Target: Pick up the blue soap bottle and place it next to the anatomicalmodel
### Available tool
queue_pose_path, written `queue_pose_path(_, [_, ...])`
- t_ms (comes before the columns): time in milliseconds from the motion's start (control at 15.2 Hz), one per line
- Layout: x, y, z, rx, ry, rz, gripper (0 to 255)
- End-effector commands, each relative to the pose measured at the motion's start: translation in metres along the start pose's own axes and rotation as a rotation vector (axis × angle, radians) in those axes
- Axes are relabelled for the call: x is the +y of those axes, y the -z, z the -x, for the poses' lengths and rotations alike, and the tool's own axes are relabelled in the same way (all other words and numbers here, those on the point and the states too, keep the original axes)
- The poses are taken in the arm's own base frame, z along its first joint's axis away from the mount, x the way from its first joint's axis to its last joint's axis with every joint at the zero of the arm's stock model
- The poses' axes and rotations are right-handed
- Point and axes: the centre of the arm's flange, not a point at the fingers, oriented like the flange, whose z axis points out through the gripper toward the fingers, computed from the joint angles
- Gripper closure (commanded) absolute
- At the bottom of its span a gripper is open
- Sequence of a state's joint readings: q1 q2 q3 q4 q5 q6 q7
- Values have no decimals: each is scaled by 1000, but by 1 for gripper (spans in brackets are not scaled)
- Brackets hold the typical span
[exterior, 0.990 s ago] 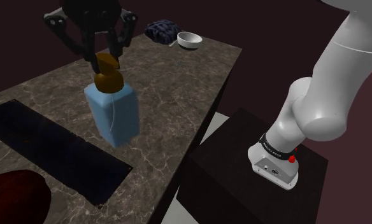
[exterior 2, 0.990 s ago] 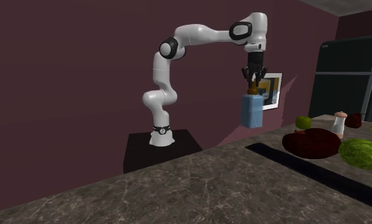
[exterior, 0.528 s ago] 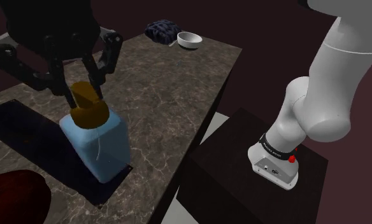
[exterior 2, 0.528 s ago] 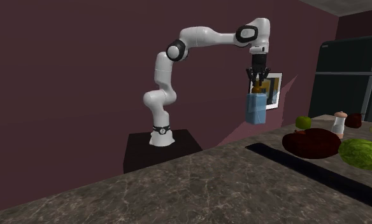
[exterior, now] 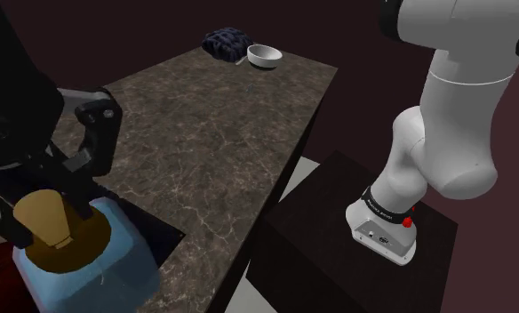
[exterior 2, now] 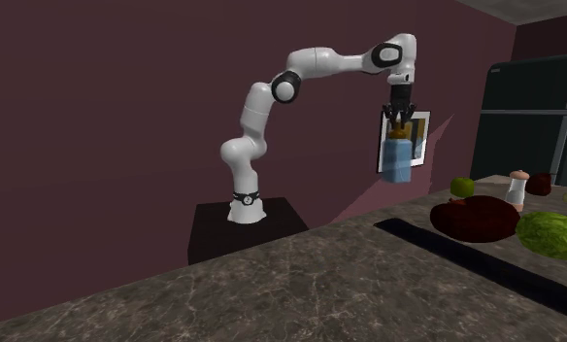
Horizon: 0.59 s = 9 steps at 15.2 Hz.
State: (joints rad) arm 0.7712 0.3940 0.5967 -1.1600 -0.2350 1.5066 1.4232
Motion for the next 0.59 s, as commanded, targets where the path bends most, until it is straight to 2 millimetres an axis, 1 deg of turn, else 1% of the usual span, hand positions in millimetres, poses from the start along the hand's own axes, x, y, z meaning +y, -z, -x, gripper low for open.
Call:
queue_pose_path(0, [-17,1,20,0,-2,0,255])
queue_pose_path(198, [-45,1,52,0,-2,0,255])
queue_pose_path(528, [-45,-25,52,0,-2,0,255])
